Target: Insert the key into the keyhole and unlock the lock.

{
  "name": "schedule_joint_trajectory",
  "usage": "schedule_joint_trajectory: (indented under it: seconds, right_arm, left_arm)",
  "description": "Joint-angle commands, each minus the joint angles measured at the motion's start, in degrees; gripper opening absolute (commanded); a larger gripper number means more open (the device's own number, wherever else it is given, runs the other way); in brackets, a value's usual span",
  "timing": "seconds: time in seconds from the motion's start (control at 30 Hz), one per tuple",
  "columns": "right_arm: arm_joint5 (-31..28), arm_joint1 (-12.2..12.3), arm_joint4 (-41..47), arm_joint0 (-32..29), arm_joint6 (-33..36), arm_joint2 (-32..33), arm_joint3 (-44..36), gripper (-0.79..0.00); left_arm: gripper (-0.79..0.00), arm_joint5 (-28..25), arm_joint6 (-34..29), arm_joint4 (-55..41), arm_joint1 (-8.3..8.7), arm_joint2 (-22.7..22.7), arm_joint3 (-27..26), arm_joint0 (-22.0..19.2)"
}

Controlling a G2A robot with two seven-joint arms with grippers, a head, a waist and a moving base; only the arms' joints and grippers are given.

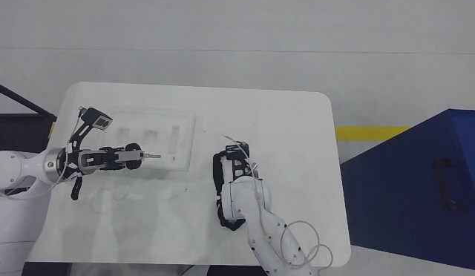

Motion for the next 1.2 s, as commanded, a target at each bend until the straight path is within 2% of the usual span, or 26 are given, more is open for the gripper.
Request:
schedule_joint_trajectory:
  seconds: [0.0,0.07,0.13,0.17,0.2,0.47,0.67,0.9,1.03,1.1,1.17]
  right_arm:
    - [-0.1,-0.1,-0.5,0.1,0.1,0.2,0.3,-0.406]
    - [-0.1,-0.1,-0.6,0.2,0.1,0.4,0.5,-0.459]
    - [-0.2,-0.2,-0.7,0.2,0.2,0.6,0.6,-0.551]
    - [-0.5,-0.2,-0.3,0.1,0.5,0.7,0.7,-0.763]
    - [-0.6,-0.2,0.2,0.1,0.6,0.8,0.5,-0.785]
    - [-0.3,0.1,2.1,-0.6,0.3,1.8,-1.2,-0.785]
    - [0.0,1.2,14.7,-3.0,-0.1,4.3,-10.7,-0.785]
    - [-2.0,3.4,38.3,-8.4,1.6,11.2,-23.1,-0.785]
    - [-7.8,4.0,55.2,-10.9,0.2,17.1,-24.9,-0.785]
    - [-12.9,4.1,65.4,-11.7,0.1,19.9,-24.8,-0.785]
    - [-13.6,4.2,67.1,-11.9,-0.1,20.5,-24.8,-0.785]
  left_arm:
    - [-0.785,0.0,0.0,0.0,0.0,0.0,0.0,0.0]
    - [-0.785,0.0,0.0,0.0,0.0,0.0,0.0,0.0]
    - [-0.785,0.0,0.0,0.0,0.0,0.0,0.0,0.0]
    - [-0.785,0.0,0.0,0.0,0.0,0.0,0.0,0.0]
    - [-0.785,0.0,0.0,0.0,0.0,0.0,0.0,0.0]
    - [-0.785,0.0,0.0,0.0,0.0,0.0,0.0,0.0]
    - [-0.785,0.0,0.0,0.0,0.0,0.0,0.0,0.0]
    - [-0.785,0.0,0.0,0.0,0.0,0.0,0.0,0.0]
    - [-0.785,0.0,0.0,0.0,0.0,0.0,0.0,0.0]
    - [-0.785,0.0,0.0,0.0,0.0,0.0,0.0,0.0]
    - [-0.785,0.0,0.0,0.0,0.0,0.0,0.0,0.0]
